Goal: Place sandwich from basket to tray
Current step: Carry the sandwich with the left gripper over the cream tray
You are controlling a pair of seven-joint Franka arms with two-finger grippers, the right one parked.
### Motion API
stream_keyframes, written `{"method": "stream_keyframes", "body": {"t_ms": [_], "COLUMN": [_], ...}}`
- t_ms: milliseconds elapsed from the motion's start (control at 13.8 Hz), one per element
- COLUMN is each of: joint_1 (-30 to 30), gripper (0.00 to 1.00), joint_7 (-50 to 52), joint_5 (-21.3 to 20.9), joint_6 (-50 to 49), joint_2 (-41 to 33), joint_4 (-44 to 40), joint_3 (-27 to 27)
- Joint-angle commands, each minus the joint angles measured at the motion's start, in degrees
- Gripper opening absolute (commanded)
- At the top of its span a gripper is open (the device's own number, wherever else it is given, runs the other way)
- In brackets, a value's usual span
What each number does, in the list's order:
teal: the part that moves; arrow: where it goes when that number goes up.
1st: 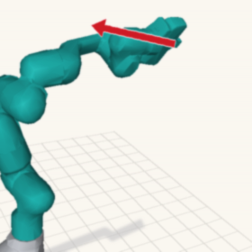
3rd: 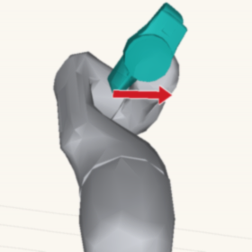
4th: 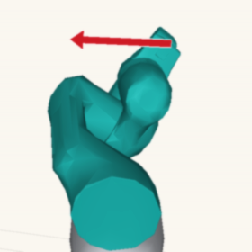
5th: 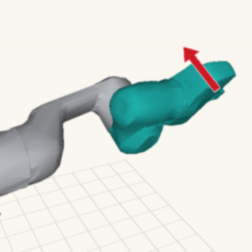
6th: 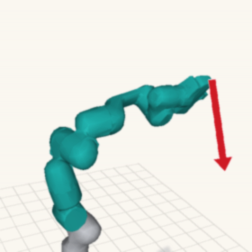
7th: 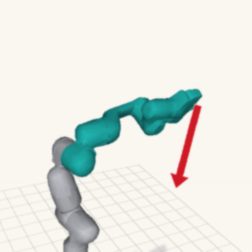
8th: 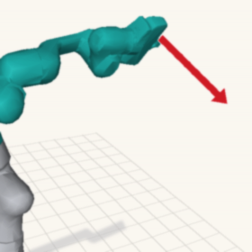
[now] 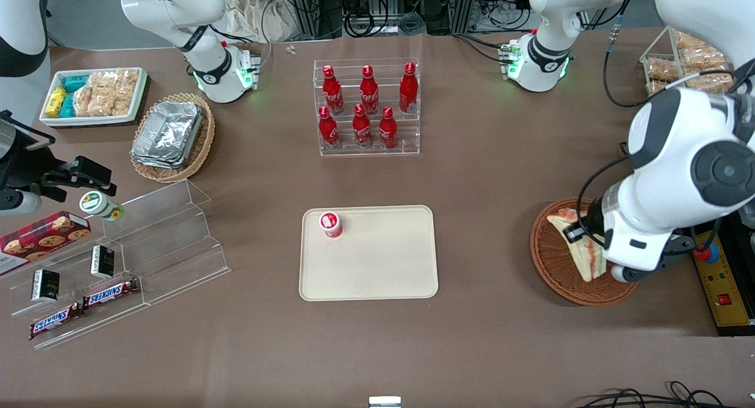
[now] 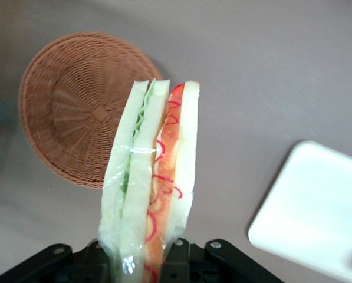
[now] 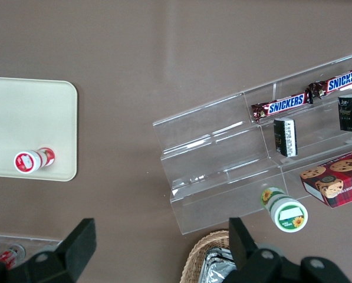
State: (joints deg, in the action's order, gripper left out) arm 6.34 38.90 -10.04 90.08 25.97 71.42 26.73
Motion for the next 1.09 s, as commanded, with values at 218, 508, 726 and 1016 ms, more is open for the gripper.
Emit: {"method": "stream_keyframes", "body": {"t_ms": [218,508,726,1016], "joint_1": [-5.61,-14.59,-18.28,-20.49], "gripper": [0.0,0.0,0.0,0.0], "joint_7": [1.76,11.96,14.62,15.33], "joint_5": [0.99,-3.84,-8.15,-12.9], "joint_6": [2.62,16.94,22.58,24.87], "joint_2": [2.94,10.48,17.08,22.54], "joint_4": [-0.85,2.32,2.32,2.32], "joint_3": [6.58,6.41,6.32,5.18]}}
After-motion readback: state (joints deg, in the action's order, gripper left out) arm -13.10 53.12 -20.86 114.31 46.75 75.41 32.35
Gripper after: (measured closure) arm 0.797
